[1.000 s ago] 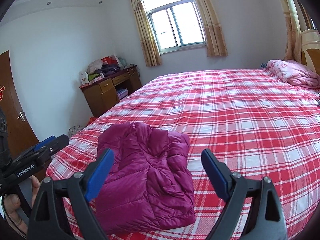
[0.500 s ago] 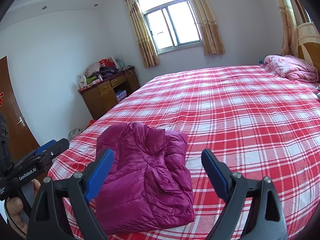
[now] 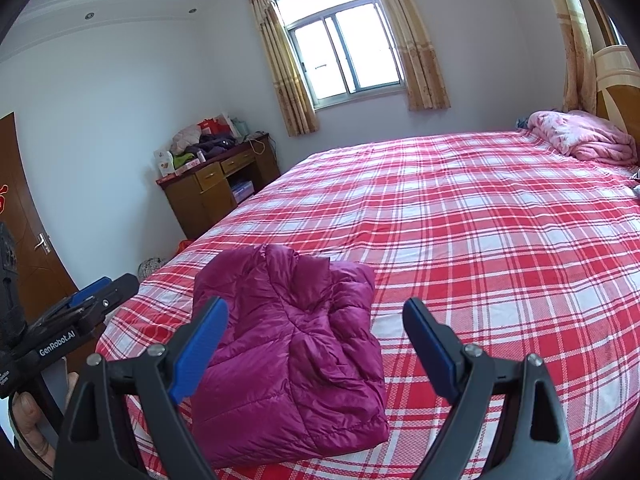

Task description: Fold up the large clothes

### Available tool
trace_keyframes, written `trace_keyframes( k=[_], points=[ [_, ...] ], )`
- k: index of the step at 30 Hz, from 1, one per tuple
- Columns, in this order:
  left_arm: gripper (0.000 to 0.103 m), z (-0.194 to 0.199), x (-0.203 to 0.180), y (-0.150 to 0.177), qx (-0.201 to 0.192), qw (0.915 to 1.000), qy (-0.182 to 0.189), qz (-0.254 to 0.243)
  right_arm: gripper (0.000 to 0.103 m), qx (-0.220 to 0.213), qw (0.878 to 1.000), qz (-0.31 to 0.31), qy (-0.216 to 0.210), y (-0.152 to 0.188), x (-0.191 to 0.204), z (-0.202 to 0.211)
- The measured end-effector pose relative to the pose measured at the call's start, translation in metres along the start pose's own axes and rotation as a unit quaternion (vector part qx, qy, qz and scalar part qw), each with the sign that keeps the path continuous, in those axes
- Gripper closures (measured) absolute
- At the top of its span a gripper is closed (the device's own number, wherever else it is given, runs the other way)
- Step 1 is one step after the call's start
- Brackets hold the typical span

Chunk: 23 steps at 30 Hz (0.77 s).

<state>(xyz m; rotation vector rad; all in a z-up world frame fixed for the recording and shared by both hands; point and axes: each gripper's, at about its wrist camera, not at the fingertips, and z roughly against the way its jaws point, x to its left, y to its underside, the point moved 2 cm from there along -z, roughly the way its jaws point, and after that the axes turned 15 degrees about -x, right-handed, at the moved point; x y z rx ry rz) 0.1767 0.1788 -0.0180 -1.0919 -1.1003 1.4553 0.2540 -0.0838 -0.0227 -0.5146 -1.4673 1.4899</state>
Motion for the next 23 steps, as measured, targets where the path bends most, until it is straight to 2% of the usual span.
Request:
trace_keyframes(
  k=[15, 23],
  points=[
    [0.019, -0.0045, 0.0028, 0.0042, 0.008, 1.0, -0.003, 0.003, 0.012, 0.004, 1.0, 0.013, -0.009, 0.0009, 0.0099, 0.0018],
    [0.019, -0.0032, 0.0003, 0.0071, -0.003, 0.9999, -0.006, -0.01, 0.012, 0.009, 1.0, 0.013, -0.007, 0.0036, 0.0097, 0.0015]
  ],
)
